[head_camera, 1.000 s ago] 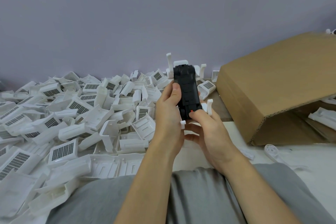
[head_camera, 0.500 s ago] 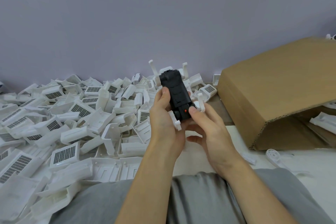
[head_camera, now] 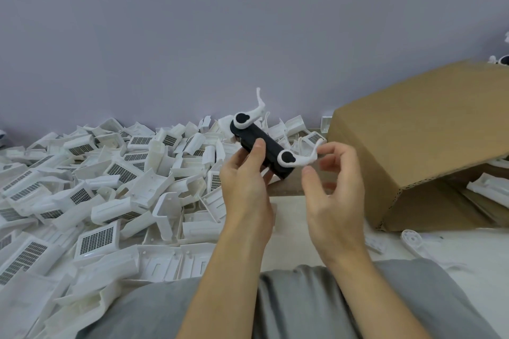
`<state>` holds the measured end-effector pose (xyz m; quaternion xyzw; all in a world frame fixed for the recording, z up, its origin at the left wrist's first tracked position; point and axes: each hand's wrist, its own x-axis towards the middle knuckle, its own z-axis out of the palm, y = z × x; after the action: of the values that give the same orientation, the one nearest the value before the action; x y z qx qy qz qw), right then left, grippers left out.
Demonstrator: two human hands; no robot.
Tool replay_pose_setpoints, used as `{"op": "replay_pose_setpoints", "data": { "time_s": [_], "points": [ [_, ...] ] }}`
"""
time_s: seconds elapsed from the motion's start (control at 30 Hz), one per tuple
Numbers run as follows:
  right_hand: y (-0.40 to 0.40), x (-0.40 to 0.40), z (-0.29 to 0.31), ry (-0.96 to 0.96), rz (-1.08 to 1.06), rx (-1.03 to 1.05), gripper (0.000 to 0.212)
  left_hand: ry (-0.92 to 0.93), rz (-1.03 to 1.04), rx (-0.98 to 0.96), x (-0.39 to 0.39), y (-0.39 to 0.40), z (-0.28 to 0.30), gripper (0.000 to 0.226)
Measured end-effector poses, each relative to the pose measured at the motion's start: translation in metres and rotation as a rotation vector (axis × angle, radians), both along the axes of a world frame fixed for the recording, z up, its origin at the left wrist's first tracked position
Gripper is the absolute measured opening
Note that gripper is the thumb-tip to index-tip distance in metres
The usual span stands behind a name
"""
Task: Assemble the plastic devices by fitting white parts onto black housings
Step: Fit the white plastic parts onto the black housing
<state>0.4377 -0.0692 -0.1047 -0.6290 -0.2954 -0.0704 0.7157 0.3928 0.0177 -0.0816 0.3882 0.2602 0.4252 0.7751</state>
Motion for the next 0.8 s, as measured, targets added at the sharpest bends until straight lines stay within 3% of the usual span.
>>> {"op": "replay_pose_setpoints", "data": {
  "time_s": [0.07, 0.13, 0.3, 0.43, 0.53, 0.63, 0.8],
  "points": [
    [0.0019, -0.0006, -0.0016, -0.081, -0.013, -0.077, 0.026, 0.014, -0.008, 0.009, 0.0005, -0.0001, -0.0013, 0.016],
    [0.0034, -0.0009, -0.0038, -0.072, 0.017, -0.127, 0.029, 0.036, -0.012, 0.013, 0.0007, -0.0006, -0.0024, 0.031],
    [0.0053, 0.0053, -0.0078, 0.158, 0.151, -0.170, 0.027, 0.104, 0.022, 0.058, 0.0017, -0.0021, -0.0044, 0.052],
    [0.0050, 0.0060, -0.0048, 0.356, 0.232, -0.074, 0.014, 0.105, -0.037, 0.122, 0.0002, -0.0021, -0.0032, 0.048],
    [0.0046, 0.0054, -0.0031, 0.490, 0.270, -0.051, 0.028, 0.118, -0.102, 0.169, -0.0009, -0.0031, -0.0036, 0.044],
    [0.0049, 0.0040, -0.0022, 0.489, 0.238, -0.126, 0.039, 0.129, -0.139, 0.133, -0.0005, -0.0043, -0.0033, 0.047],
    [0.0051, 0.0028, -0.0013, 0.455, 0.247, -0.138, 0.038, 0.087, -0.158, 0.159, 0.0007, -0.0028, -0.0051, 0.041]
  ]
}}
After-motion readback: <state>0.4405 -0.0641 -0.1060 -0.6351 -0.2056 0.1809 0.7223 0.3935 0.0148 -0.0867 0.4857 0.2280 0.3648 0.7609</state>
